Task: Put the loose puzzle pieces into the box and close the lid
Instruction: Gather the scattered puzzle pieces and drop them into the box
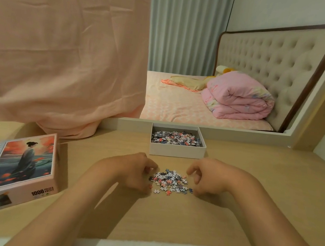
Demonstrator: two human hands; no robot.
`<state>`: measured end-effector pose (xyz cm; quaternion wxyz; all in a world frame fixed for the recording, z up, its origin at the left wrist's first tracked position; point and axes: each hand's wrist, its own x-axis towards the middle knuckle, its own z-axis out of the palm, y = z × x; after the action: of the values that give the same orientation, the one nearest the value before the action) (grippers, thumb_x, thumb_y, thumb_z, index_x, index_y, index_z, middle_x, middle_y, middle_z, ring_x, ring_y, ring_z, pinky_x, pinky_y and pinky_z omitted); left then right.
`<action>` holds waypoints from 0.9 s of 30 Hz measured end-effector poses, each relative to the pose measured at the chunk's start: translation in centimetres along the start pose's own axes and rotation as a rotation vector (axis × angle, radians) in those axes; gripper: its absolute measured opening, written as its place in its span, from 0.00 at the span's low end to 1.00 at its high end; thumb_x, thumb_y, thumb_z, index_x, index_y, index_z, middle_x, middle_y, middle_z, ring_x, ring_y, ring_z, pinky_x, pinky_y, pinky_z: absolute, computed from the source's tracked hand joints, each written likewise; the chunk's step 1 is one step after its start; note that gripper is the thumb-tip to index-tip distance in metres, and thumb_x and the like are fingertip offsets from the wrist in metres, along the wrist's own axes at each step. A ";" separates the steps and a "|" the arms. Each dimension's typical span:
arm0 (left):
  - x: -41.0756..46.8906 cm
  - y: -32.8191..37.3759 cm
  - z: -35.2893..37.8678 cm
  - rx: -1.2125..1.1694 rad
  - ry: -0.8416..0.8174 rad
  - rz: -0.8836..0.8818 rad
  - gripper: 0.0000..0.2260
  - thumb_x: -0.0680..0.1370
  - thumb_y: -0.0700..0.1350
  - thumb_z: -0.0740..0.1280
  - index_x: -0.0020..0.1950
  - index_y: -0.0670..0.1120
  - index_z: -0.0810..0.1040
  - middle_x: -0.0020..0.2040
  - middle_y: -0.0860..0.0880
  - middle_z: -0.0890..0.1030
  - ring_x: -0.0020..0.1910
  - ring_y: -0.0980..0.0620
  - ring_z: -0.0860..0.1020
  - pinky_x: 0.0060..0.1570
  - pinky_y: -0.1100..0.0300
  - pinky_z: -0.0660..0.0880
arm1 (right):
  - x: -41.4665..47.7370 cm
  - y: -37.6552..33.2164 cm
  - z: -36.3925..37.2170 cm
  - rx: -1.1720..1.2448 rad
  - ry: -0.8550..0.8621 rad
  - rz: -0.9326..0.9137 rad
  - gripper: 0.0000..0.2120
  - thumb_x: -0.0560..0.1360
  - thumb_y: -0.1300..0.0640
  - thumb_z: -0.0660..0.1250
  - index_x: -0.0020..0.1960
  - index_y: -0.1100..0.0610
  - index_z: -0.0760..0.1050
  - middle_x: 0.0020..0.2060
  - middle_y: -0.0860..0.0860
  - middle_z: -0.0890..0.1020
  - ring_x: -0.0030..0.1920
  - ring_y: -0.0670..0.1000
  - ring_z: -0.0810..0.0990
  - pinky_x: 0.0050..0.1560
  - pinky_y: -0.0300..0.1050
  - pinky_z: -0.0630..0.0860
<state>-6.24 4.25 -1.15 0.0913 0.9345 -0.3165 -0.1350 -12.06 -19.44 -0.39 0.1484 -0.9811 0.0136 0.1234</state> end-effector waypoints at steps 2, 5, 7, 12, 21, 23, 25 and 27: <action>0.5 0.2 0.5 -0.048 0.058 0.071 0.11 0.69 0.50 0.72 0.46 0.46 0.75 0.48 0.45 0.75 0.40 0.51 0.73 0.44 0.55 0.73 | 0.3 -0.8 0.3 -0.012 -0.014 -0.020 0.24 0.68 0.57 0.76 0.63 0.50 0.78 0.44 0.43 0.78 0.46 0.48 0.79 0.46 0.42 0.74; 1.3 0.7 1.2 -0.064 0.124 0.119 0.14 0.73 0.47 0.72 0.57 0.47 0.79 0.49 0.50 0.77 0.45 0.53 0.75 0.48 0.58 0.74 | 0.4 -2.0 0.6 0.037 0.035 -0.082 0.18 0.73 0.61 0.72 0.62 0.53 0.80 0.49 0.48 0.83 0.47 0.48 0.78 0.49 0.41 0.74; 1.7 0.9 1.5 -0.075 0.162 0.125 0.14 0.74 0.46 0.72 0.59 0.45 0.79 0.51 0.50 0.78 0.47 0.52 0.76 0.50 0.57 0.75 | 0.5 -2.2 0.8 0.032 0.057 -0.103 0.17 0.75 0.62 0.68 0.63 0.54 0.80 0.54 0.50 0.83 0.47 0.47 0.78 0.51 0.40 0.74; 1.5 0.6 1.2 -0.047 0.098 0.042 0.28 0.71 0.56 0.69 0.69 0.50 0.71 0.60 0.51 0.68 0.60 0.51 0.71 0.61 0.52 0.72 | 0.4 -2.2 0.8 -0.037 0.019 -0.106 0.20 0.67 0.43 0.75 0.53 0.50 0.75 0.52 0.51 0.76 0.47 0.50 0.76 0.52 0.51 0.78; 2.5 1.6 2.2 -0.038 0.127 0.135 0.26 0.73 0.58 0.70 0.70 0.54 0.73 0.57 0.50 0.69 0.59 0.50 0.71 0.61 0.52 0.71 | 1.2 -2.8 1.5 0.050 0.012 -0.139 0.20 0.67 0.44 0.78 0.56 0.49 0.81 0.43 0.47 0.82 0.44 0.51 0.80 0.48 0.48 0.78; 2.7 1.7 2.4 -0.061 0.172 0.133 0.21 0.74 0.56 0.70 0.67 0.53 0.77 0.55 0.50 0.72 0.55 0.49 0.75 0.57 0.53 0.73 | 1.4 -3.0 1.6 0.059 0.037 -0.127 0.21 0.68 0.46 0.78 0.60 0.48 0.81 0.48 0.47 0.83 0.47 0.50 0.80 0.48 0.45 0.77; 2.8 1.7 2.5 -0.071 0.218 0.128 0.19 0.74 0.54 0.72 0.63 0.53 0.80 0.52 0.50 0.74 0.52 0.50 0.75 0.53 0.56 0.73 | 1.5 -3.1 1.8 0.073 0.074 -0.116 0.21 0.69 0.47 0.77 0.61 0.49 0.81 0.46 0.47 0.83 0.46 0.48 0.80 0.45 0.42 0.73; 2.9 1.7 2.4 -0.092 0.268 0.128 0.16 0.73 0.53 0.73 0.60 0.52 0.82 0.49 0.51 0.75 0.49 0.51 0.76 0.48 0.59 0.72 | 1.6 -3.1 1.9 0.113 0.111 -0.106 0.19 0.69 0.47 0.78 0.59 0.49 0.82 0.43 0.46 0.81 0.43 0.47 0.78 0.42 0.40 0.71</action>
<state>-5.80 0.92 -3.57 0.1839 0.9169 -0.3537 -0.0172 -10.81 -15.92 -1.63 0.2087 -0.9759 -0.0232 0.0598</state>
